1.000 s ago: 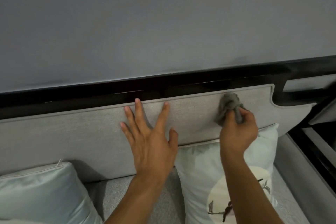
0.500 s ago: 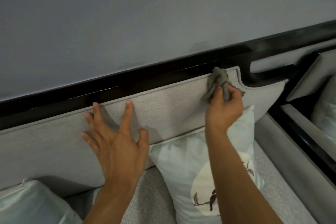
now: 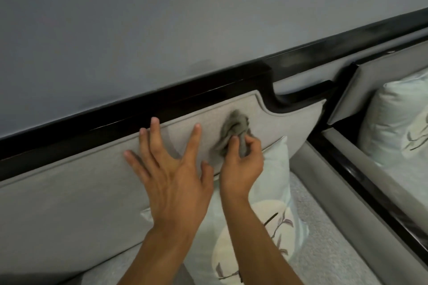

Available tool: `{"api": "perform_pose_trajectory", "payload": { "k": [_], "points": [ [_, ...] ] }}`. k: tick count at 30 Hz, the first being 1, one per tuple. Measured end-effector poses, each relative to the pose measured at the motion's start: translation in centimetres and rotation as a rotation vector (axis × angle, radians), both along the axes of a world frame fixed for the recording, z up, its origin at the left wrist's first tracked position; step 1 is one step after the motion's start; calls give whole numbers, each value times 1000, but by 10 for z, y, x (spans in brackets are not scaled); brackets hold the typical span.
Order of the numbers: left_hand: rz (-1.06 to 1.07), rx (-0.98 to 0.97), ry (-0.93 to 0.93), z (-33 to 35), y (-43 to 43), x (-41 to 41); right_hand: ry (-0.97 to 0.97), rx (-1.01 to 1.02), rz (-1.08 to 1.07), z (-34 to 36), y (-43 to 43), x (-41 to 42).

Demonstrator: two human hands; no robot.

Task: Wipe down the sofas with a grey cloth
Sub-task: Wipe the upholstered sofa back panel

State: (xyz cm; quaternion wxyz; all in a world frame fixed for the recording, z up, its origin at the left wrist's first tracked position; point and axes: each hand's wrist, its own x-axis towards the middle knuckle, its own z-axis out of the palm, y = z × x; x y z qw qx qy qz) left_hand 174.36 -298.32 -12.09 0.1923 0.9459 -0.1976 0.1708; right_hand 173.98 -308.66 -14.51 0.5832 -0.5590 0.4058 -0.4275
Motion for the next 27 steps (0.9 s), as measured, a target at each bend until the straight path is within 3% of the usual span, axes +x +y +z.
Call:
{"api": "perform_pose_trajectory", "payload": {
  "k": [4, 9, 11, 16, 21, 27],
  "points": [
    [-53, 72, -61, -6, -33, 3, 7, -23, 9, -8, -26, 3],
    [-53, 148, -113, -8, -71, 9, 48, 126, -80, -34, -43, 0],
    [-72, 171, -129, -10, -81, 11, 74, 129, -22, -37, -56, -4],
    [-77, 197, -159, -19, -102, 13, 101, 186, -122, -37, -121, 13],
    [-67, 185, -185, -34, -112, 15, 218, 47, 100, -43, -125, -5],
    [-79, 193, -173, -42, -114, 20, 459, -56, 11, -44, -175, 17]
  ]
}}
